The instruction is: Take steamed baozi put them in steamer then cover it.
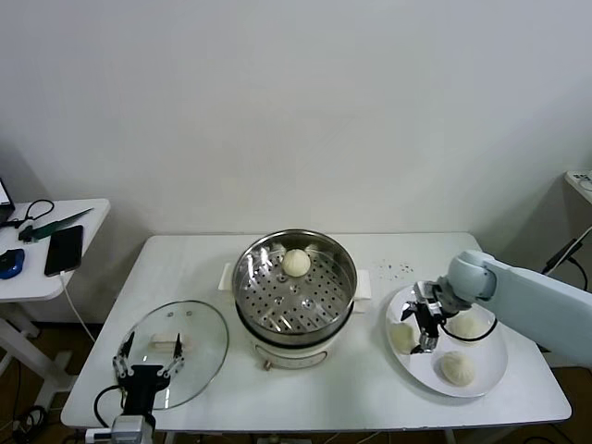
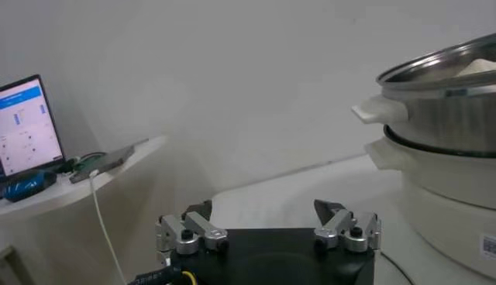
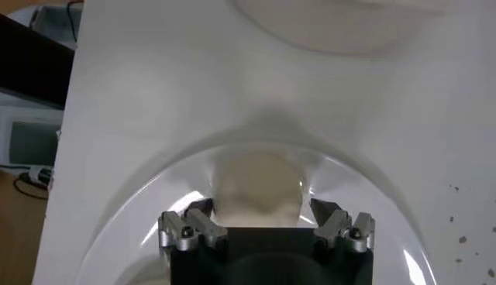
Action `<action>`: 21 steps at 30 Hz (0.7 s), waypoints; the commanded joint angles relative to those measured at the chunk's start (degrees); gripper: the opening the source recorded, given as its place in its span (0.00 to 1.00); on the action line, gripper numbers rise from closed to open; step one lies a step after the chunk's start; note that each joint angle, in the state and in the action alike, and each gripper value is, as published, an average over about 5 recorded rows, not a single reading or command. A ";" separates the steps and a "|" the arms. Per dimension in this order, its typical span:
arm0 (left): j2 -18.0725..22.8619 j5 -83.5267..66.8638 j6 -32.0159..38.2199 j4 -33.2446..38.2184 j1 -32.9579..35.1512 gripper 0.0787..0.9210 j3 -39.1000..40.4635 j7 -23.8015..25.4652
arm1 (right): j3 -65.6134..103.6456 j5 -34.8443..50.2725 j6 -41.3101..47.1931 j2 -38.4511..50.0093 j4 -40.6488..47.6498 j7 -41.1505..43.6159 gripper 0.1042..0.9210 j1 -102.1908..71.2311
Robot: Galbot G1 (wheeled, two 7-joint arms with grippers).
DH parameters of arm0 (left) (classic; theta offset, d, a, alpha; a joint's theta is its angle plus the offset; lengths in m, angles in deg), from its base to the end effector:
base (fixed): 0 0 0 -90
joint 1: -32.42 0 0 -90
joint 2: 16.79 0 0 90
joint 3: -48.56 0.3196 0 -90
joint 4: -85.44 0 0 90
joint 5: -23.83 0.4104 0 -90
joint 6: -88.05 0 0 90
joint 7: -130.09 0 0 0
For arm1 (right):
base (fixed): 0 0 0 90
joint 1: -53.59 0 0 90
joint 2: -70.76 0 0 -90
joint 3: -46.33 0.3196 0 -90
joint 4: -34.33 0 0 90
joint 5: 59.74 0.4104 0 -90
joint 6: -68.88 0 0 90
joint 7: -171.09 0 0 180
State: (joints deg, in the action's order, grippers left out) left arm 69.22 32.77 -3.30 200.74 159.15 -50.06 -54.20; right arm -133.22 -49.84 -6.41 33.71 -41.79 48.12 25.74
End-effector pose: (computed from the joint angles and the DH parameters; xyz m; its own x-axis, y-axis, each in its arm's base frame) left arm 0.2103 0.0655 -0.3316 -0.9656 -0.1831 0.1848 -0.1198 0.9436 0.3087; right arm 0.5053 -0.0936 -0.2634 -0.0344 -0.2186 0.9752 -0.9983 -0.0379 -0.0438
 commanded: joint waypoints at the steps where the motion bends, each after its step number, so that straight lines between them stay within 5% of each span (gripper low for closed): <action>1: 0.07 0.03 0.02 -0.11 0.14 0.88 -0.08 -0.01 | 0.77 -0.23 0.04 -0.74 0.88 0.14 0.78 -0.98; 11: -0.27 0.10 -0.22 0.84 1.18 0.88 -0.14 0.01 | -1.87 2.41 -0.17 2.24 -0.51 0.21 0.71 4.72; 21: -0.45 0.41 0.08 1.14 1.23 0.88 0.53 0.10 | -20.57 13.63 -2.16 1.25 -0.86 2.14 0.70 34.45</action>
State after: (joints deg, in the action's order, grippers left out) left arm 68.85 33.10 -3.34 201.82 160.34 -49.69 -54.13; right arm -144.22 -41.65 -7.85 35.30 -42.68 49.46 44.28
